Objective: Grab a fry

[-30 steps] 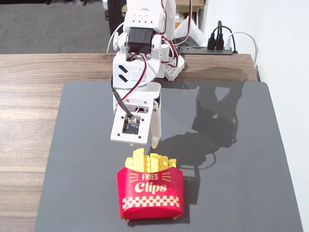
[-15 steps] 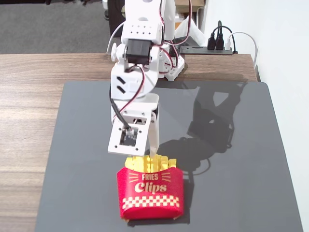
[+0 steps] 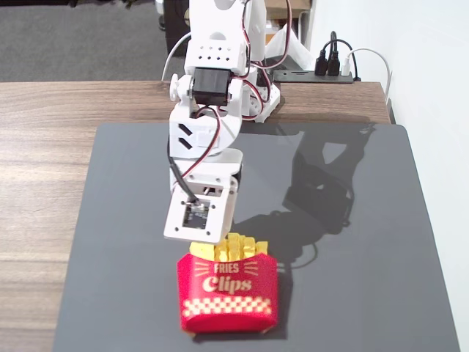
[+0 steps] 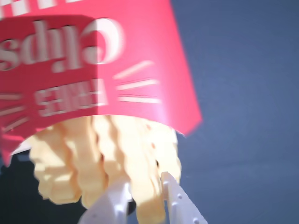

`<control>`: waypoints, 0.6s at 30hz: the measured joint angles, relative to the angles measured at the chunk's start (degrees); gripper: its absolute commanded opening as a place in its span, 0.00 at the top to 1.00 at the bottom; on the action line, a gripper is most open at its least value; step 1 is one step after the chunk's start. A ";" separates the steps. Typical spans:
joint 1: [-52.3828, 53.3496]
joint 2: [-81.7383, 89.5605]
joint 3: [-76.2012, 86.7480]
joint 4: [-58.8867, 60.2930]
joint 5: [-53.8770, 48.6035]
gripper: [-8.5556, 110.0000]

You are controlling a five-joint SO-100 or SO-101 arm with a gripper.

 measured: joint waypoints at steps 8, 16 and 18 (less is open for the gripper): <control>-0.18 -0.35 0.00 -0.18 0.62 0.92; -0.26 -0.35 0.00 0.26 1.05 0.92; -0.44 -0.26 0.00 0.44 1.05 0.92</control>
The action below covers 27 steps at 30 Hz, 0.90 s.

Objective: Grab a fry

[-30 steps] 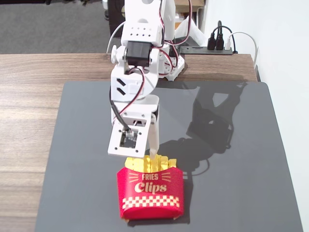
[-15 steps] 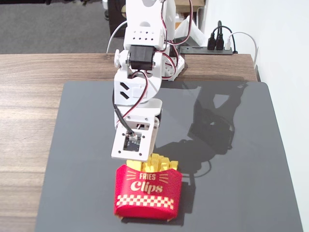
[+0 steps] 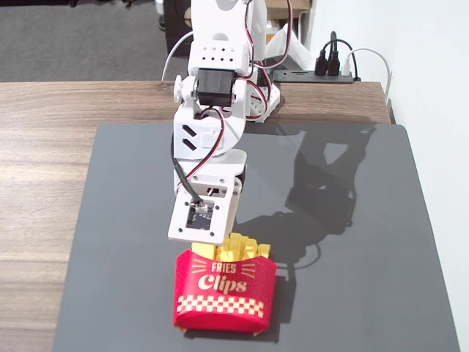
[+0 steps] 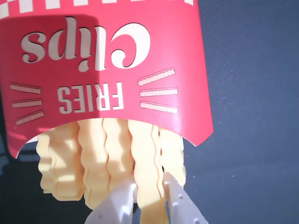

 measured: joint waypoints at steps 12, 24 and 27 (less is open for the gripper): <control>-1.32 5.45 4.75 0.09 0.62 0.92; -1.41 12.13 12.13 0.44 0.88 0.92; -1.58 15.12 15.03 0.44 0.88 0.92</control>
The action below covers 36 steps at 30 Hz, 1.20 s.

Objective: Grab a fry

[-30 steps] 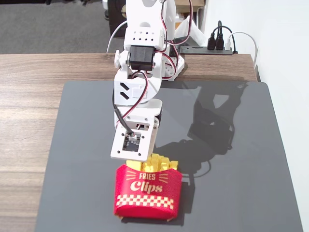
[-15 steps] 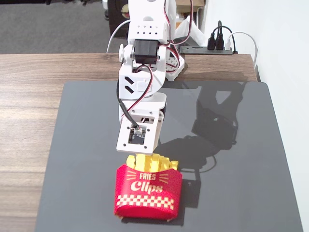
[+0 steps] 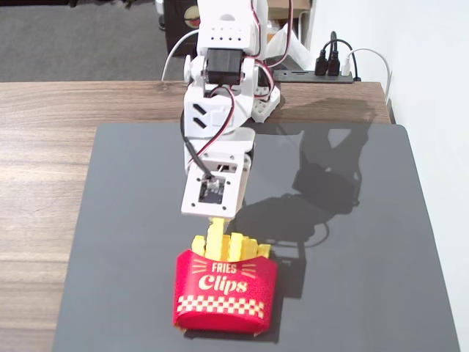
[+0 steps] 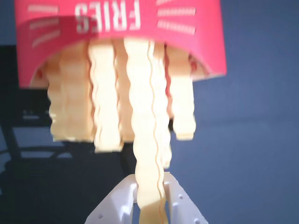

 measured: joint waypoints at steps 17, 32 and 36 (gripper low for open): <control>-0.62 22.59 17.49 5.36 0.35 0.92; 0.53 35.60 12.04 23.29 -0.53 0.92; 0.62 34.28 5.80 26.89 -0.70 0.92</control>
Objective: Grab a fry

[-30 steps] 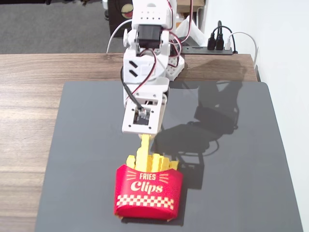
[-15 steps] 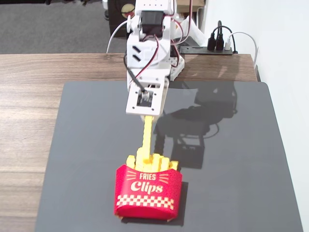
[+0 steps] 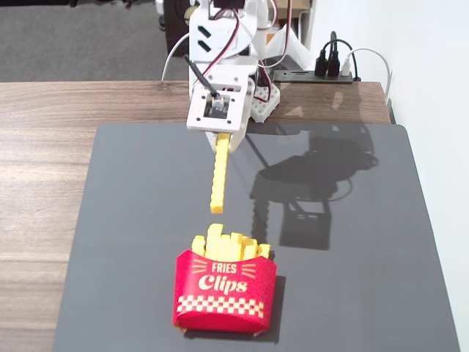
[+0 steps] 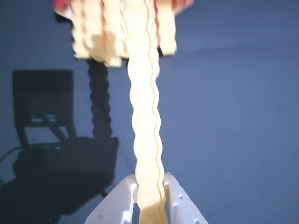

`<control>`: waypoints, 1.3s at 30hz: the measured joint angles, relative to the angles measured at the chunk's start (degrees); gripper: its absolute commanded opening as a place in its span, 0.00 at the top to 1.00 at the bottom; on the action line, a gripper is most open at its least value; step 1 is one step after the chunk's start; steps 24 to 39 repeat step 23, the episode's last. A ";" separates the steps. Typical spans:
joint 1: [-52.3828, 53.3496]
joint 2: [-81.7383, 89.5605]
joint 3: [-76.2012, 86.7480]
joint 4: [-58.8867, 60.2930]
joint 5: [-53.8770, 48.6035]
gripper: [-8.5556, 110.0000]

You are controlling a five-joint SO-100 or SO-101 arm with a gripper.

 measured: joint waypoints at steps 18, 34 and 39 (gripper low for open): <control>-3.25 -6.42 -14.15 6.33 0.97 0.92; -2.81 -7.82 -14.15 6.15 0.97 0.92; -2.81 -7.82 -14.15 6.15 0.97 0.92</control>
